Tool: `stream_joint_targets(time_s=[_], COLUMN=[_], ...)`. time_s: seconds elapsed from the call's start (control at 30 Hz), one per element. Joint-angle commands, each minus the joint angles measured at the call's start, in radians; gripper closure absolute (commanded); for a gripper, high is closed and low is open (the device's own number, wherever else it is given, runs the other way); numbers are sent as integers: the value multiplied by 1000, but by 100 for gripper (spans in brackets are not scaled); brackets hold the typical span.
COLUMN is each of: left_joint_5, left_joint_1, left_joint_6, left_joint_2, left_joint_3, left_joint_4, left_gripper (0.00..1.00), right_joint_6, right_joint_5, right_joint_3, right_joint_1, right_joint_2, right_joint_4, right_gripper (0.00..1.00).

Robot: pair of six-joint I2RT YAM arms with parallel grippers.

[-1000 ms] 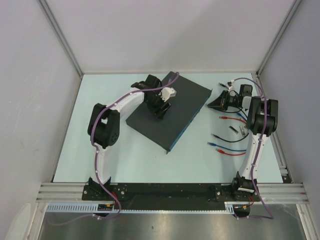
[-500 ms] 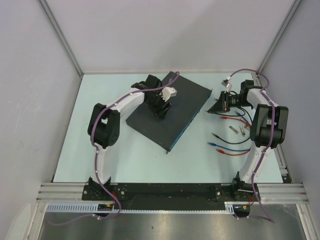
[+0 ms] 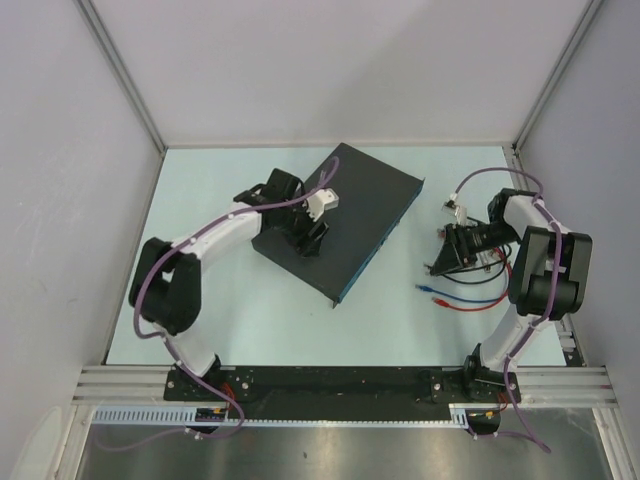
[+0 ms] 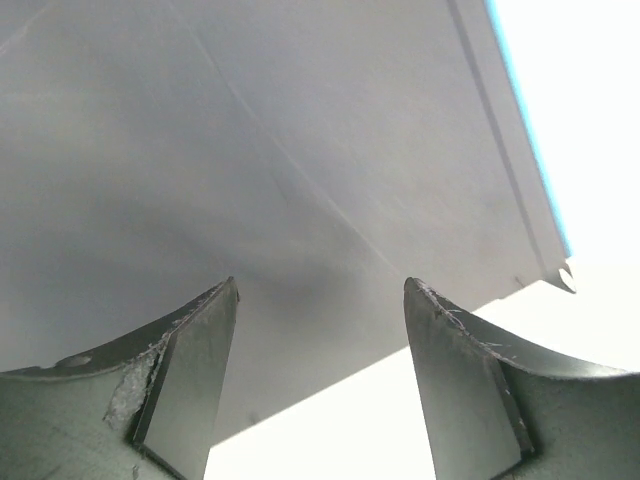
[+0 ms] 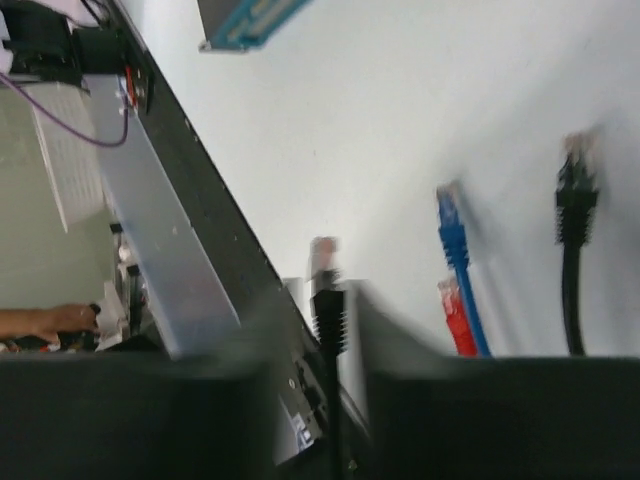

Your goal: Pull the plug from the switch port

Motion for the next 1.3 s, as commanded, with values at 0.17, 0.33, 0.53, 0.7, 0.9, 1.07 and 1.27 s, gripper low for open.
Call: stream_joint_targets(time_s=[0.17,0.33,0.53,0.7,0.9,1.07,1.27], left_joint_5=[-24,-47,-121,-159,-162,-218,-184], left_joint_1=[-5,-2,12,85,240,311,389], left_joint_6=[75,81,75,-24,-224,-229,-269], left_joint_2=[-257,-322,-403,-437,-529,-674,-822], left_joint_3=[-117,-171,-205,-177,-191,-262,-392], left_joint_4=[42,35,25,-7,-15,-9,0], left_gripper=[27,26,24,18,1,0,0], right_joint_6=[86,295,540,620,743,823,847], right_joint_5=[96,240,436,604,785,748,714], right_joint_3=[37,57,59,83,105,102,94], right_joint_1=[0,45,126,190,233,258,263], right_joint_2=[-182,-428,-652,-620,-553,-543,-528], right_joint_4=[60,337,543,418,423,457,506], right_gripper=[0,0,0,0,0,0,0])
